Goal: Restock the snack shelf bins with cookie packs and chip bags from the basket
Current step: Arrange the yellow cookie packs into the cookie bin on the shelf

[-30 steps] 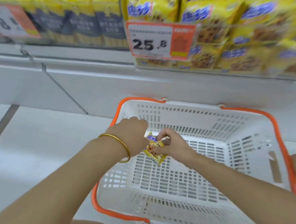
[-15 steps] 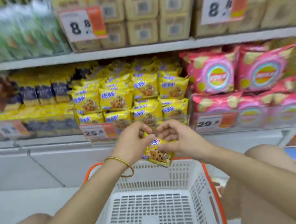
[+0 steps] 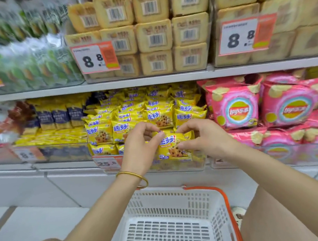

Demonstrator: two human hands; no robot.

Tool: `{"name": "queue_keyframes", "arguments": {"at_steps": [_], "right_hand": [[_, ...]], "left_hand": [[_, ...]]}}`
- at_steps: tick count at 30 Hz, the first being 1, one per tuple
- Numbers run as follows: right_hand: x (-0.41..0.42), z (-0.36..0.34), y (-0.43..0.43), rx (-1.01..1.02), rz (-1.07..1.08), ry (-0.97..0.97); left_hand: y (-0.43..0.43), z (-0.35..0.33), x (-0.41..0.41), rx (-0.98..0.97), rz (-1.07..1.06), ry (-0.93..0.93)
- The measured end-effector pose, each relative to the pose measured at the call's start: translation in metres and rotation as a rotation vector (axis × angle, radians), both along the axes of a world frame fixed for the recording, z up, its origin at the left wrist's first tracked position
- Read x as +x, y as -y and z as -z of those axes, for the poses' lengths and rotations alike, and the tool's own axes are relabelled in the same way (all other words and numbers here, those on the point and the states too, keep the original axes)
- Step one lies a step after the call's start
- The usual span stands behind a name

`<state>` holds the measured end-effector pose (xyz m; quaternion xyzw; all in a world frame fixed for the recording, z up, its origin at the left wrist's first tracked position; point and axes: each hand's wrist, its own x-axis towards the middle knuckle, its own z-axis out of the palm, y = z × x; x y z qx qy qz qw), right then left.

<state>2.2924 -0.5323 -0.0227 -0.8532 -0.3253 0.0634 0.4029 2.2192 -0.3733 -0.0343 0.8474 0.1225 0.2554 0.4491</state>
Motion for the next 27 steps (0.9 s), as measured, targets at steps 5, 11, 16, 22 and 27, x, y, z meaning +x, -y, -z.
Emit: {"name": "queue_keyframes", "arguments": {"at_steps": [5, 11, 16, 22, 27], "right_hand": [[0.025, -0.008, -0.014, 0.023, 0.127, 0.165], [0.024, 0.007, -0.056, -0.085, 0.144, 0.395], [0.027, 0.013, -0.072, -0.255, 0.121, 0.546], [0.026, 0.015, -0.078, -0.077, 0.139, 0.281], [0.018, 0.020, -0.079, -0.177, 0.139, 0.422]], "left_hand": [[-0.041, -0.002, 0.012, 0.530, -0.182, 0.129], [-0.081, 0.029, 0.025, 1.118, -0.076, -0.257], [-0.094, 0.032, 0.026, 1.120, -0.050, -0.268], [-0.106, 0.029, 0.031, 1.004, 0.046, -0.237], [-0.081, 0.014, 0.035, 1.023, 0.029, -0.137]]}}
